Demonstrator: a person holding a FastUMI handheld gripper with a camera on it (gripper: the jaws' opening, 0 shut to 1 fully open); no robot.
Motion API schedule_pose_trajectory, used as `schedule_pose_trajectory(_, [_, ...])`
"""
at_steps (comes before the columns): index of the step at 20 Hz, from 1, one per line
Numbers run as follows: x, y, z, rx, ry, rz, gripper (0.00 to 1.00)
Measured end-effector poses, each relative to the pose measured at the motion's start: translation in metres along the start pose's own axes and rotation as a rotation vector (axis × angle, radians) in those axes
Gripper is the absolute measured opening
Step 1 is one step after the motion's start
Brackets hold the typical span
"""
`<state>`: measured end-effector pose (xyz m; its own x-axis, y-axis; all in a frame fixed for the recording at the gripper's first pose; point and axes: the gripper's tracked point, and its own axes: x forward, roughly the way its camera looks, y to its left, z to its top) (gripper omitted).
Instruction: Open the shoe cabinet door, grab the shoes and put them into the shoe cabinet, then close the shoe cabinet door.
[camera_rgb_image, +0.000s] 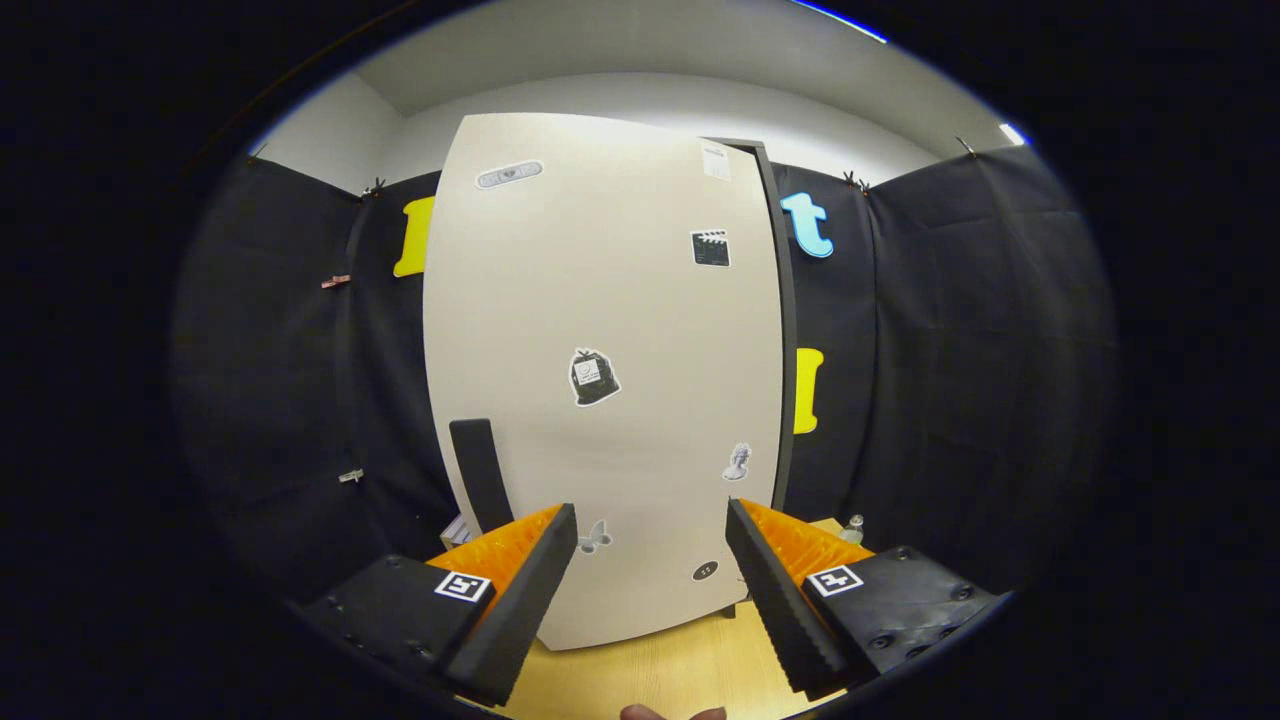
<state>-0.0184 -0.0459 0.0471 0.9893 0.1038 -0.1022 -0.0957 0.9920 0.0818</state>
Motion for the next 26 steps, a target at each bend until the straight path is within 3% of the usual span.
schedule_pose_trajectory(14, [0.029, -0.02, -0.002, -0.004, -0.001, -0.021, 0.98])
schedule_pose_trajectory(26, [0.02, 0.004, -0.008, -0.046, -0.01, -0.038, 0.99])
